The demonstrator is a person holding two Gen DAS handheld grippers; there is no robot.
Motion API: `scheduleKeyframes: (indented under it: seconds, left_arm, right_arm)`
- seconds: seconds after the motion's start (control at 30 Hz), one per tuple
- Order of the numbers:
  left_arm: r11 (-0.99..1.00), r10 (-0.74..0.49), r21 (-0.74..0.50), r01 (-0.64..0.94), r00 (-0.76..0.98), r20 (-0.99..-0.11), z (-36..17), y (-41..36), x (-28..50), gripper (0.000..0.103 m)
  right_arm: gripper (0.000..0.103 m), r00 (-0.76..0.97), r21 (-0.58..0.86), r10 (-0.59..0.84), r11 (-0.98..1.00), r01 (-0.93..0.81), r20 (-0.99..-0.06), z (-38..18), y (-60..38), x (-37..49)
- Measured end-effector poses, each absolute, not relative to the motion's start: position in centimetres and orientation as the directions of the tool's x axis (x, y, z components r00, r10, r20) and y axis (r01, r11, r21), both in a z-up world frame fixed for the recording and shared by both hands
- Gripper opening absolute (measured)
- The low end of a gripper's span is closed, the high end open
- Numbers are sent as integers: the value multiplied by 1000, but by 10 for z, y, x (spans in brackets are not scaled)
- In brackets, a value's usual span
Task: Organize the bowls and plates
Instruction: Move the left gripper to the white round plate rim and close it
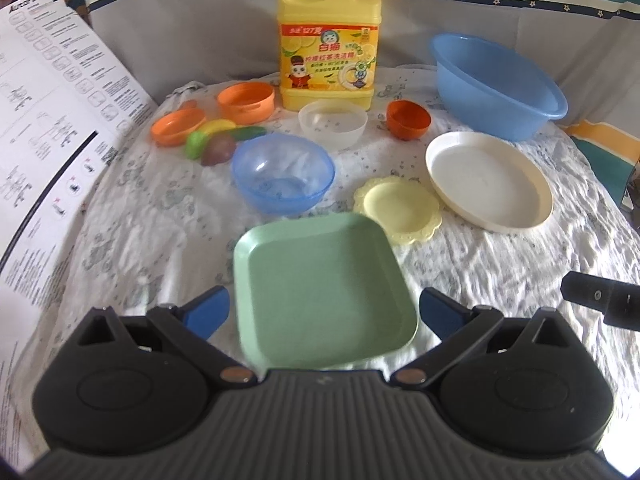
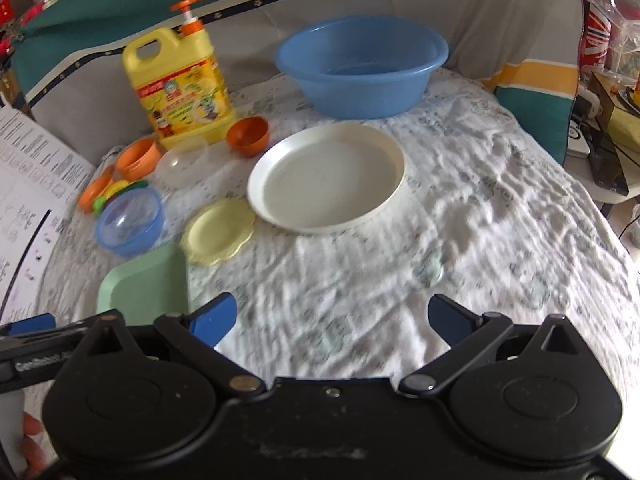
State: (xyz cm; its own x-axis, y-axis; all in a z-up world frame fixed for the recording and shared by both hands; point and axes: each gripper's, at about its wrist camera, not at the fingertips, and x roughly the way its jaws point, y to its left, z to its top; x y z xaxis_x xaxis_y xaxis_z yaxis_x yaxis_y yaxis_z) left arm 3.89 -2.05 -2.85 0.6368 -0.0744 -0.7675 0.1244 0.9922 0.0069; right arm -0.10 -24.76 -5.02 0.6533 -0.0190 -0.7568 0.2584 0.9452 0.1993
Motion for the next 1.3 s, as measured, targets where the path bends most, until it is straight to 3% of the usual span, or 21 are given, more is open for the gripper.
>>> scheduleKeyframes:
  seconds: [0.23, 0.57, 0.7, 0.77, 1.0, 1.1, 1.3]
  left_arm:
    - [986, -119, -15, 166, 641, -758, -30, -39, 79, 103]
    - [967, -142, 28, 252, 633, -761, -34, -99, 150, 103]
    - [960, -147, 41, 277, 623, -768, -45, -124, 180, 102]
    - [958, -156, 33, 284, 614, -774, -52, -133, 195, 97]
    - [952, -175, 6, 306, 560, -810, -82, -148, 227, 74]
    - [946, -179, 9, 323, 548, -817, -92, -155, 232, 70]
    - [934, -186, 23, 356, 542, -819, -105, -165, 234, 61]
  right_arm:
    - [99, 674, 206, -52, 932, 298, -737, -65, -281, 38]
    - [69, 681, 232, -101, 896, 379, -725, -88, -333, 104]
    - [66, 675, 239, -98, 890, 388, -731, -100, -350, 128]
    - [58, 672, 244, -86, 892, 381, -736, -106, -357, 139]
    - [57, 666, 217, -72, 915, 341, -743, -126, -369, 156]
    - [57, 665, 215, -67, 918, 332, -744, -132, -369, 156]
    - [41, 681, 156, -102, 939, 306, -726, -134, -359, 160]
